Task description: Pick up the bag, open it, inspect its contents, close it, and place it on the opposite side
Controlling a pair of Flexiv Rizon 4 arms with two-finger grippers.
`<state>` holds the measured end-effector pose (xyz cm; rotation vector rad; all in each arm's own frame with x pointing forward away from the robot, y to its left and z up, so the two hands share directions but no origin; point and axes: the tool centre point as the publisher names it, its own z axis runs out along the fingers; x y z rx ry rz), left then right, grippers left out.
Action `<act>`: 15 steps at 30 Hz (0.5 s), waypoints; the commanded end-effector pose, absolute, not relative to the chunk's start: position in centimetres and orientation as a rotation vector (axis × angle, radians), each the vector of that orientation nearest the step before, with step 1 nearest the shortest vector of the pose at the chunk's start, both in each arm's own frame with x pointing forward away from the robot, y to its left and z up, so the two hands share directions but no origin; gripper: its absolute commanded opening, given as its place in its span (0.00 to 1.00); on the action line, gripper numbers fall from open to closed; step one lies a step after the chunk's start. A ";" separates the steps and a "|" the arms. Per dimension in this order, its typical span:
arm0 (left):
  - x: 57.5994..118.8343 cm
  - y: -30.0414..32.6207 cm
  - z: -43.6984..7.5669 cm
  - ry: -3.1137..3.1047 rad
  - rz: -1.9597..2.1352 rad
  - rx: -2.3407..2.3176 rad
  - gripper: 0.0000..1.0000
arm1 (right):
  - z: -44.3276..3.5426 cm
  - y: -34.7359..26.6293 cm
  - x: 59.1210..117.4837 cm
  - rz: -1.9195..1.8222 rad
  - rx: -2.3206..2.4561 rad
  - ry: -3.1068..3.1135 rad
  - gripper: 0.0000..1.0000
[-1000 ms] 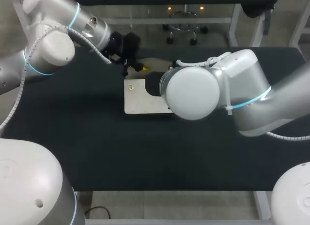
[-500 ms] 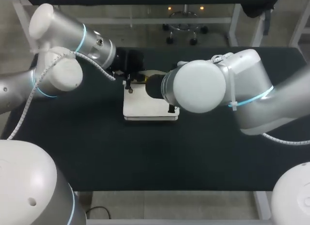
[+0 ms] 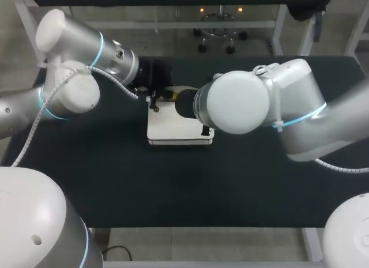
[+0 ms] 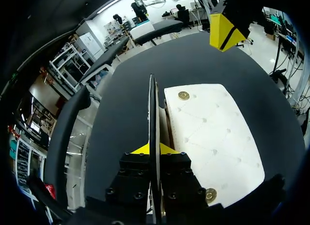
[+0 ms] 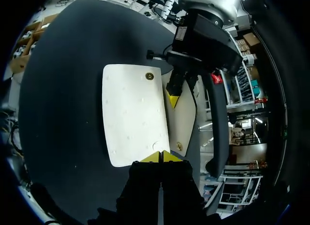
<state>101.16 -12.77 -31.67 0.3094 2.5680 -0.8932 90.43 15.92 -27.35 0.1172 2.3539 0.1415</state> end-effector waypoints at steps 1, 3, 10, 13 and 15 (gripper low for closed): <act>101.6 -12.5 -32.6 2.539 -0.863 0.317 0.00 | -29.3 17.1 88.6 0.124 0.140 2.289 0.00; 101.9 -12.4 -32.8 2.533 -0.835 0.312 0.00 | -29.8 17.5 88.0 0.121 0.152 2.270 0.00; 103.3 -11.7 -33.5 2.491 -0.835 0.332 0.00 | -31.2 19.2 85.9 0.156 0.126 2.247 0.11; 103.6 -11.5 -33.6 2.481 -0.855 0.341 0.00 | -32.0 19.9 85.5 0.143 0.106 2.252 0.31; 103.8 -11.4 -33.7 2.477 -0.864 0.343 0.00 | -32.7 20.3 85.3 0.142 0.086 2.253 0.37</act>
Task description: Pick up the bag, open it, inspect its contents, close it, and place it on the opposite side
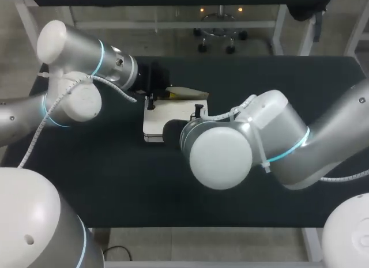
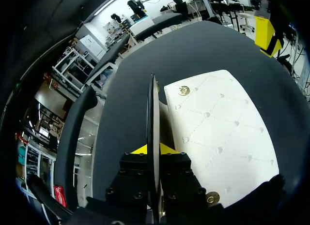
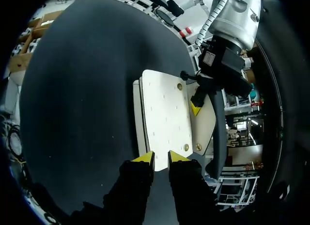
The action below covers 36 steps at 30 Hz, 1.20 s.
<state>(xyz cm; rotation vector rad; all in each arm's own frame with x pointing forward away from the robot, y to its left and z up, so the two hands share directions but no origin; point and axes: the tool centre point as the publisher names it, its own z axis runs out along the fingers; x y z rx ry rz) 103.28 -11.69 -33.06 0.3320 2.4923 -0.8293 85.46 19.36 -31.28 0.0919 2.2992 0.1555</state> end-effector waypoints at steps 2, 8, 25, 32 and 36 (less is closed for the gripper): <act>104.0 -11.2 -33.9 2.479 -0.876 0.358 0.00 | -33.3 20.2 85.4 0.164 0.064 2.264 0.40; 104.8 -10.8 -34.2 2.510 -0.887 0.390 0.00 | -34.8 19.8 86.3 0.203 0.063 2.274 0.49; 105.5 -11.2 -34.6 2.548 -0.904 0.461 0.00 | -37.0 19.8 90.1 0.195 0.075 2.250 0.41; 105.7 -11.1 -35.0 2.562 -0.905 0.458 0.00 | -37.3 20.0 90.5 0.164 0.073 2.233 0.31; 105.6 -11.0 -35.1 2.565 -0.909 0.458 0.00 | -37.5 19.8 90.6 0.155 0.080 2.226 0.29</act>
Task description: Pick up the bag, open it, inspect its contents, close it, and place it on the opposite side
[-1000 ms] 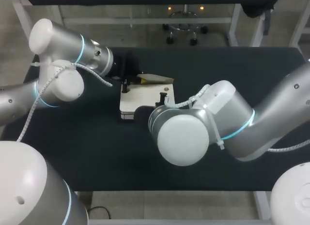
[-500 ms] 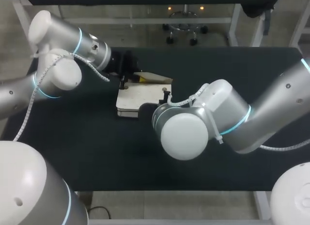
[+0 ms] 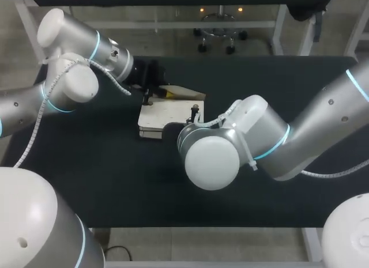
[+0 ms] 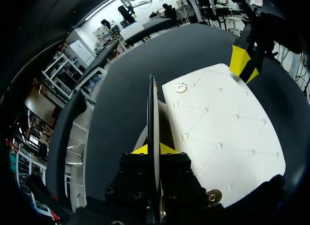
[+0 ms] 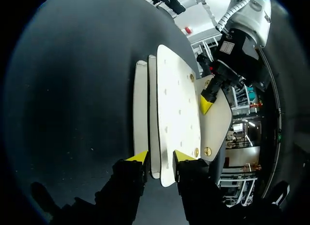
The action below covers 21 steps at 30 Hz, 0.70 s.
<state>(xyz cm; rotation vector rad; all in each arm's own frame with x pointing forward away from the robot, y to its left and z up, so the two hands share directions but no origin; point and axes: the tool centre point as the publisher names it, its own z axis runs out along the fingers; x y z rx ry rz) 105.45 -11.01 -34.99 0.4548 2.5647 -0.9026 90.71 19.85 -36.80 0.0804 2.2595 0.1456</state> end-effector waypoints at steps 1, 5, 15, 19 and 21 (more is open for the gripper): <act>105.6 -10.9 -35.1 2.566 -0.909 0.458 0.00 | -37.6 19.8 90.7 0.150 0.083 2.223 0.29; 105.4 -10.9 -35.2 2.568 -0.908 0.464 0.00 | -37.7 19.7 90.9 0.151 0.093 2.217 0.29; 105.3 -11.0 -35.3 2.581 -0.899 0.470 0.00 | -37.6 19.7 91.4 0.164 0.118 2.197 0.15; 105.3 -11.0 -35.3 2.580 -0.901 0.476 0.00 | -37.7 19.7 91.7 0.164 0.126 2.194 0.09; 105.3 -11.0 -35.3 2.580 -0.902 0.480 0.00 | -37.7 19.8 91.8 0.162 0.130 2.194 0.07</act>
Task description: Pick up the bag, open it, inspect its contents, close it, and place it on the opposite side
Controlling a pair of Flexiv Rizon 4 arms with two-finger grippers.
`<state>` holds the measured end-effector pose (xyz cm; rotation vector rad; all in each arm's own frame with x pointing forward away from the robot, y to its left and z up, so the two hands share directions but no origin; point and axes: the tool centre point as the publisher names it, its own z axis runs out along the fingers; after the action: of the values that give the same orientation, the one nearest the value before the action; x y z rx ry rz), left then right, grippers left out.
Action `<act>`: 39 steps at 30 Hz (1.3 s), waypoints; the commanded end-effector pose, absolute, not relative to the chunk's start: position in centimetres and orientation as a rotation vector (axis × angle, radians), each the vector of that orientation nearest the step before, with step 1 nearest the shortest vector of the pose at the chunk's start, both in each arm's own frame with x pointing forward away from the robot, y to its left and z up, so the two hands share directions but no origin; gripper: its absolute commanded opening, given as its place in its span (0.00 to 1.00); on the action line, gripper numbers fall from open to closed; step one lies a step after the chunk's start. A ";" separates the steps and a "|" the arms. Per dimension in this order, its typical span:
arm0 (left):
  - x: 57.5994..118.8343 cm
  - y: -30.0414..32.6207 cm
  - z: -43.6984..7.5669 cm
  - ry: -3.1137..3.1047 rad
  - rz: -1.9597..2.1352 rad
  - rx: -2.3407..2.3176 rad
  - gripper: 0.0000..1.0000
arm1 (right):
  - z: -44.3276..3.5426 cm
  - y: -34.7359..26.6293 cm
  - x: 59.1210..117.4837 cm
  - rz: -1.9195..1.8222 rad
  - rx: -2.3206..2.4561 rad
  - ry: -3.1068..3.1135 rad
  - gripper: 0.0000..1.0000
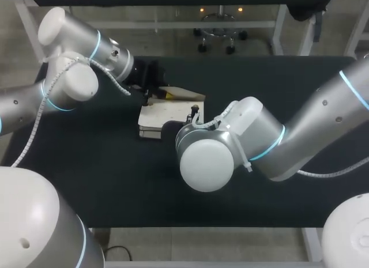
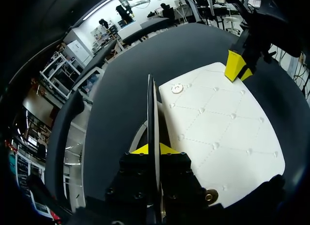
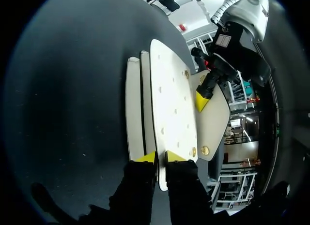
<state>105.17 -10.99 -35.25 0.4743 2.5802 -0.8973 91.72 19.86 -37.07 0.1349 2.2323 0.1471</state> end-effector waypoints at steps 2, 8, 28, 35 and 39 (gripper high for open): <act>105.3 -11.0 -35.3 2.582 -0.903 0.484 0.00 | -37.7 19.7 91.8 0.163 0.134 2.193 0.04; 105.0 -11.1 -35.4 2.581 -0.898 0.501 0.00 | -37.7 19.7 92.0 0.163 0.141 2.187 0.00; 104.5 -11.2 -35.4 2.574 -0.897 0.511 0.00 | -37.6 19.8 92.2 0.146 0.140 2.171 0.00; 103.3 -11.3 -35.6 2.525 -0.886 0.550 0.00 | -37.6 19.9 92.2 0.141 0.138 2.174 0.00; 102.4 -11.1 -35.9 2.492 -0.917 0.561 0.00 | -37.6 19.9 92.2 0.141 0.138 2.174 0.00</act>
<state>103.45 -11.52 -35.46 0.5716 2.5315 -0.8979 92.32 20.06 -37.18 0.1446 2.2018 0.1273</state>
